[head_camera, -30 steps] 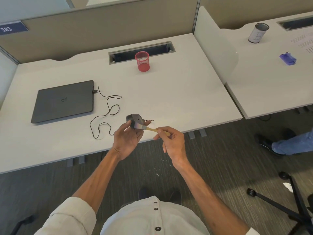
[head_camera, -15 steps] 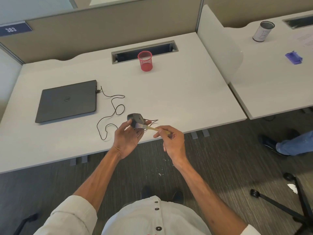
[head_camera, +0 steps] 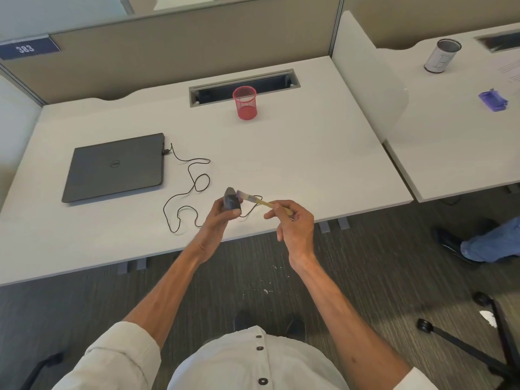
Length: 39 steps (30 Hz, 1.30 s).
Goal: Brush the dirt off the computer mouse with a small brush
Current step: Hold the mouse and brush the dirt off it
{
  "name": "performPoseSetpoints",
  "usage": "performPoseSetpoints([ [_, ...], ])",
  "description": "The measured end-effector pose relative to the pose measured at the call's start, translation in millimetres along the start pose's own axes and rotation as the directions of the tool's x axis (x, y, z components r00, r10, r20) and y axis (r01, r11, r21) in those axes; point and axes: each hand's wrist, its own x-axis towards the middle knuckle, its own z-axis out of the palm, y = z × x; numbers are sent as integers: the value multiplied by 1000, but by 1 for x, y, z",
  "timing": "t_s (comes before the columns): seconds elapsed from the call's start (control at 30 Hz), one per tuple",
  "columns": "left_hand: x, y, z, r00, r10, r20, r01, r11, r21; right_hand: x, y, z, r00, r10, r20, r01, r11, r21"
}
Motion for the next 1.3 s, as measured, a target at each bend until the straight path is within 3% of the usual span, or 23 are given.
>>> performPoseSetpoints([
  [0.17,5,1,1,994,71,-81,-50,970,237,4,-2,-5,999,-33,13,34,996,-87],
  [0.27,9,-1,3,993,91,-69,-65,948,313,8,-1,-10,995,-33,-91,13,976,-217],
  [0.37,13,-3,7,989,125,-85,-78,904,419,10,-2,-15,986,-76,-149,39,970,-239],
  [0.53,18,-6,15,973,209,-97,-121,823,554,7,-7,-15,987,-164,-1,155,940,-305],
  [0.63,19,-9,15,966,238,-100,-137,800,584,6,-8,-14,986,-167,15,160,909,-386],
  [0.83,22,-15,15,954,289,-80,-164,726,668,2,-10,-20,956,-289,-49,198,760,-619],
  [0.93,22,-18,16,945,320,-73,-180,690,701,-1,-14,-20,896,-439,-57,259,624,-737],
  [1.0,22,-19,16,936,344,-72,-184,653,735,-4,-15,-19,865,-501,17,340,562,-754],
  [1.1,21,-19,17,927,371,-54,-196,602,774,-8,-13,-15,883,-445,151,406,563,-720],
  [1.23,20,-17,16,919,393,-34,-206,552,808,-7,-7,-23,896,-442,31,342,646,-682],
  [1.3,18,-17,15,918,397,-22,-211,533,819,-7,-7,-28,873,-483,70,391,606,-693],
])
